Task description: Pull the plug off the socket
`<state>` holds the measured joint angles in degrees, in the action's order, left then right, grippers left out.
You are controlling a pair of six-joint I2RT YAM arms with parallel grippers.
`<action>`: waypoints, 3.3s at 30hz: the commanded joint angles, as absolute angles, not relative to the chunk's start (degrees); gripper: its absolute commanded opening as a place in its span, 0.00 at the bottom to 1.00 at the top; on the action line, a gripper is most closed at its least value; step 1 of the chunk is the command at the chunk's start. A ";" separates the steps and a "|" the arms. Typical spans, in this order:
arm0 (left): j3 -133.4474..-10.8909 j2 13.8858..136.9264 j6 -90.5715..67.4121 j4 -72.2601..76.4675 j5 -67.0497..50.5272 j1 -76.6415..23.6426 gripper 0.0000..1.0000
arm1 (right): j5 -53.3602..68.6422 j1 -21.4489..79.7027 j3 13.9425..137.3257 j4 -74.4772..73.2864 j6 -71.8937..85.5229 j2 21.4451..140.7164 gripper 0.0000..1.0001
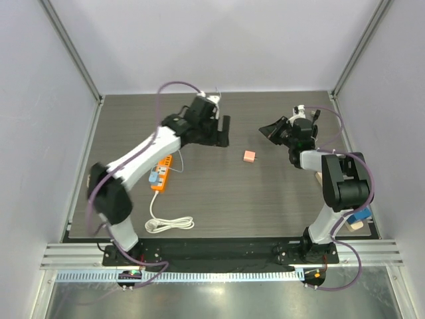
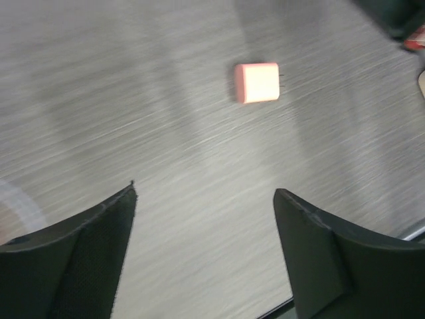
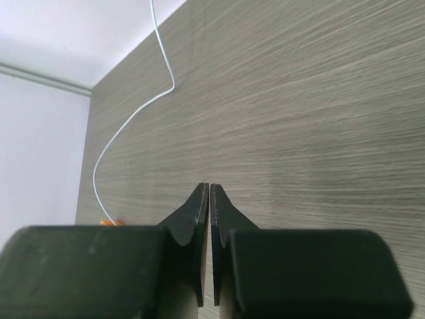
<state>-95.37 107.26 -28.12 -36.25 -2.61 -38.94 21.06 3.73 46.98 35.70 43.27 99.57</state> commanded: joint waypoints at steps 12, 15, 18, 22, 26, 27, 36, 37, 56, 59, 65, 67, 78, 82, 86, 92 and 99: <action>-65.05 64.17 -24.17 -51.77 6.72 -20.76 0.58 | 14.16 27.48 58.79 29.71 36.21 102.39 0.14; -61.79 62.84 -24.96 -52.03 6.24 -18.37 0.61 | 12.31 32.15 61.52 27.95 34.98 104.41 0.15; -58.82 62.05 -25.92 -52.74 8.70 -18.37 0.74 | 11.78 36.73 64.07 27.25 34.45 106.78 0.16; -57.48 63.63 -27.16 -52.38 9.14 -18.46 0.78 | 11.34 41.29 69.42 24.71 32.79 109.42 0.17; -56.69 65.82 -26.46 -50.71 10.02 -18.46 0.67 | 12.21 43.15 72.50 23.38 31.29 111.70 0.18; -56.60 67.40 -26.28 -50.71 9.85 -18.46 0.63 | 13.00 43.15 73.03 23.29 31.20 112.14 0.18; -54.05 73.29 -25.05 -45.00 6.87 -16.79 0.59 | 13.79 43.15 74.53 21.89 28.21 115.39 0.20; -54.66 75.30 -24.44 -45.61 7.03 -16.44 0.59 | 14.58 43.15 75.66 21.19 28.13 115.92 0.20; -60.64 86.22 -17.93 -44.21 4.84 -13.71 0.56 | 17.75 43.15 79.89 19.60 26.37 119.70 0.21; -59.86 85.35 -17.75 -43.95 4.48 -13.71 0.54 | 17.75 43.15 81.21 18.72 26.10 120.50 0.21; -58.19 83.67 -17.93 -43.42 2.46 -13.71 0.47 | 19.33 43.15 83.23 18.54 26.80 121.11 0.21; -58.27 83.67 -18.02 -43.15 1.58 -13.71 0.41 | 20.56 43.24 83.67 19.07 27.33 121.55 0.21; -58.36 82.88 -18.19 -42.80 1.67 -13.71 0.20 | 21.79 45.70 88.67 16.88 26.98 124.62 0.22; -58.45 82.35 -18.46 -42.54 2.28 -13.71 0.18 | 22.15 46.76 93.06 14.78 26.02 128.39 0.22; -58.36 82.00 -18.54 -42.19 2.64 -13.71 0.12 | 21.36 48.16 98.52 10.20 24.17 132.18 0.22; -59.41 82.18 -18.28 -42.10 3.16 -13.62 0.00 | 20.21 49.30 101.16 8.09 24.87 137.10 0.22; -59.33 80.60 -18.98 -40.70 2.55 -13.10 0.00 | 18.20 50.62 93.96 9.94 26.55 136.76 0.22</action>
